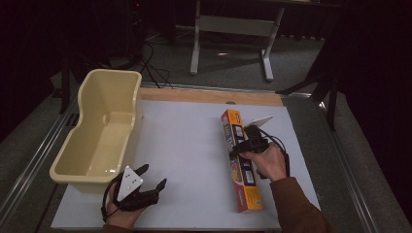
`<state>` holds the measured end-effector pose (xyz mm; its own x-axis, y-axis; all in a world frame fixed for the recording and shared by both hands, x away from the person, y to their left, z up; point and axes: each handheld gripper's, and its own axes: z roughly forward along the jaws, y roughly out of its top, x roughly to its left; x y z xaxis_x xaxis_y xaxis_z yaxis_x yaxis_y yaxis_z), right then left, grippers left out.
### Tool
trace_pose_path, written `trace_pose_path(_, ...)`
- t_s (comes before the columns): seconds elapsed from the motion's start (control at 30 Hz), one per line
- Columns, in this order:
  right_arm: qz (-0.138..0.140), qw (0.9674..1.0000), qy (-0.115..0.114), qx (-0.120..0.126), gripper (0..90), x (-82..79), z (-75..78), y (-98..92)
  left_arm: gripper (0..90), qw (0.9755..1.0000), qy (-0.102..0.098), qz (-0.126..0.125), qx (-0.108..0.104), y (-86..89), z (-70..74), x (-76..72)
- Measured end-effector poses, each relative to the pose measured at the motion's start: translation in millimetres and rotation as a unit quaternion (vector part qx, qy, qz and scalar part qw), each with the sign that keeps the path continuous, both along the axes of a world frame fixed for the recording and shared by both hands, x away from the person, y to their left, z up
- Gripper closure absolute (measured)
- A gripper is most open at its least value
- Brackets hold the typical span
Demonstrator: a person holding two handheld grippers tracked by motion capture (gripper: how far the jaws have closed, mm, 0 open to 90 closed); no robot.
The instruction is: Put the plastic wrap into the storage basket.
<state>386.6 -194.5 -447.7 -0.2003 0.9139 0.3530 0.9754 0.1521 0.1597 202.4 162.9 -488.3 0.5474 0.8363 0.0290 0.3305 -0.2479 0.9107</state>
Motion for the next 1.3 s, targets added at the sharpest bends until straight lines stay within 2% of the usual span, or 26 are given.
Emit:
trace_pose_path(0.07,0.004,1.0,-0.006,0.002,38.8,0.7,3.1,1.5,25.8,1.0,0.0,0.0,0.0,-0.1,0.0,0.0)
trace_pose_path(0.2,0.006,0.9996,-0.009,0.025,38.8,2.3,10.8,6.5,25.8,1.0,0.0,0.0,-0.001,0.0,0.0,0.1)
trace_pose_path(0.37,0.012,0.9991,-0.013,0.039,38.8,3.3,17.8,14.0,25.8,1.0,0.0,0.0,0.0,0.0,0.1,0.2)
trace_pose_path(0.57,0.027,0.9965,-0.021,0.076,38.8,5.9,35.7,30.1,25.7,1.0,0.0,0.0,-0.001,0.3,0.2,0.2)
trace_pose_path(0.73,0.032,0.9938,-0.023,0.104,38.9,7.6,43.9,40.8,25.7,1.0,-0.001,0.0,-0.002,0.3,0.3,0.2)
trace_pose_path(0.87,0.037,0.9906,-0.021,0.13,38.9,9.0,49.9,49.1,25.7,1.0,-0.001,0.0,-0.002,0.2,0.4,0.4)
trace_pose_path(1.03,0.039,0.985,-0.026,0.166,38.9,12.4,57.4,57.3,25.7,1.0,-0.001,-0.001,-0.002,-0.1,0.4,0.5)
trace_pose_path(1.07,0.039,0.985,-0.026,0.166,38.9,12.4,57.4,57.3,25.7,1.0,-0.001,-0.001,-0.002,-0.1,0.4,0.5)
trace_pose_path(1.1,0.039,0.9836,-0.027,0.174,38.9,13.3,58.7,58.7,25.7,1.0,0.0,-0.001,-0.002,-0.2,0.3,0.5)
trace_pose_path(1.13,0.04,0.9805,-0.022,0.191,38.9,15.7,61.0,61.8,25.6,1.0,-0.001,-0.001,-0.002,-0.3,0.3,0.6)
trace_pose_path(1.3,0.04,0.9751,-0.022,0.217,38.9,20.4,64.8,70.3,25.6,1.0,-0.001,-0.001,-0.003,-0.2,0.4,0.6)
